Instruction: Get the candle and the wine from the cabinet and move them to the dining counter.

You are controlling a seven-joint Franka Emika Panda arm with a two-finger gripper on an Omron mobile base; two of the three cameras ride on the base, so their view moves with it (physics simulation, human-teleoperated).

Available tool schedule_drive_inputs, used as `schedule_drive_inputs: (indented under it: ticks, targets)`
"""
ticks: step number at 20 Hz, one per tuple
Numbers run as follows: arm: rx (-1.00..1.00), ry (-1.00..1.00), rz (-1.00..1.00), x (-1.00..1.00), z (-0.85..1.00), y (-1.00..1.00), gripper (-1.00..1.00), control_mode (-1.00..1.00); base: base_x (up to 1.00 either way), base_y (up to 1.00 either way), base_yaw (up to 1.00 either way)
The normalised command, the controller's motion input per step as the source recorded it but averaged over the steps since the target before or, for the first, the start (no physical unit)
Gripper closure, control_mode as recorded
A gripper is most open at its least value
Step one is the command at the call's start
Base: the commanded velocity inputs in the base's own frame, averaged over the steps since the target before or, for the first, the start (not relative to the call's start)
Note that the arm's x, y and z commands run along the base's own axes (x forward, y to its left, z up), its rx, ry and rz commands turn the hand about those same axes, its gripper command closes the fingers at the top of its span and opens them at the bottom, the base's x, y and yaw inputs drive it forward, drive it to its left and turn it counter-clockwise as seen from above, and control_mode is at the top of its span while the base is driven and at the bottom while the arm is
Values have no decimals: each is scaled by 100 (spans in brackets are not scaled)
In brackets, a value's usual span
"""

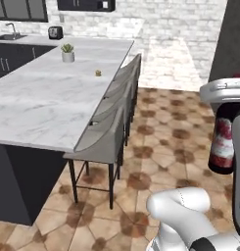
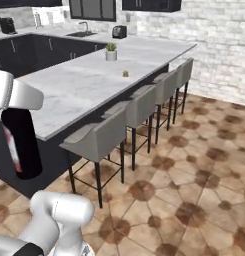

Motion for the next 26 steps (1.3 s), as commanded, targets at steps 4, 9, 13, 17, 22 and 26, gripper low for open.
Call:
schedule_drive_inputs:
  ticks: [4, 9, 13, 17, 22, 26]
  targets:
    - [0, 0, 0, 0, 0, 0, 100, 100, 100, -74, 24]
    - [0, 0, 0, 0, 0, 0, 100, 100, 100, -76, 27]
    - [0, 0, 0, 0, 0, 0, 100, 100, 100, -73, 33]
    - [0, 0, 0, 0, 0, 0, 100, 100, 85, -78, 41]
    - [0, 0, 0, 0, 0, 0, 100, 100, 41, -57, 60]
    - [0, 0, 0, 0, 0, 0, 100, 100, 21, -40, 70]
